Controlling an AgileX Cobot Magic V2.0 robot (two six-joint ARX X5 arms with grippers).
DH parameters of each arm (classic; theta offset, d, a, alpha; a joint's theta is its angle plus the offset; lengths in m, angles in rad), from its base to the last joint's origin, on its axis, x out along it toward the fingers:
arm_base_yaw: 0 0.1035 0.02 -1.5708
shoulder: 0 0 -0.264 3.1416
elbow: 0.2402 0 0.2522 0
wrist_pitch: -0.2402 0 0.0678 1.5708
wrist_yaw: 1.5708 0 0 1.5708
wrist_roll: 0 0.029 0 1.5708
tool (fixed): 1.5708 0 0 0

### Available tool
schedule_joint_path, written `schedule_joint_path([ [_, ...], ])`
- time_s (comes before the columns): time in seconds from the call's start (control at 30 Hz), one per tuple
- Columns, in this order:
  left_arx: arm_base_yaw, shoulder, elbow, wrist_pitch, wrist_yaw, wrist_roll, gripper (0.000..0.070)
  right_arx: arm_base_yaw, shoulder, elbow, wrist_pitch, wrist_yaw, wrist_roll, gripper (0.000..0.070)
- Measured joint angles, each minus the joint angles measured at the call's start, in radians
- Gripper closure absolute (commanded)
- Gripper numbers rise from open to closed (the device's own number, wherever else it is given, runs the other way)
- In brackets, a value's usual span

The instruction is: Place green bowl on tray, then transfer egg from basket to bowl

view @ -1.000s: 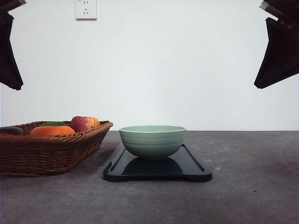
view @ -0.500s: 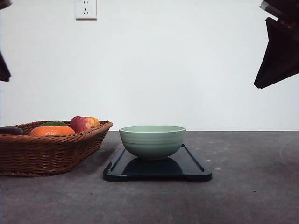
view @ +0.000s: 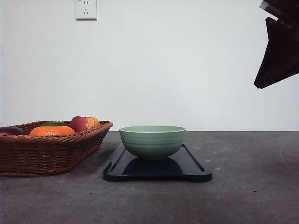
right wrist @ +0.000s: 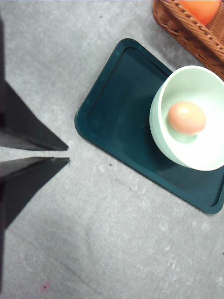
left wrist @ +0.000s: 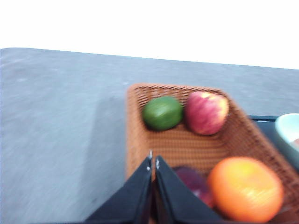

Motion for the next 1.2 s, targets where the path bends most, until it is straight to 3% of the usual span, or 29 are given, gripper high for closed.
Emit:
schedule_joint_path([
  [0.37, 0.053, -0.16, -0.102, -0.022, 0.0, 0.0, 0.07, 0.0, 0.0, 0.0, 0.0, 0.0, 0.0, 0.0685],
  [1.2, 0.059, -0.163, -0.102, -0.031, 0.0, 0.0, 0.07, 0.0, 0.0, 0.0, 0.001, 0.003, -0.006, 0.0685],
])
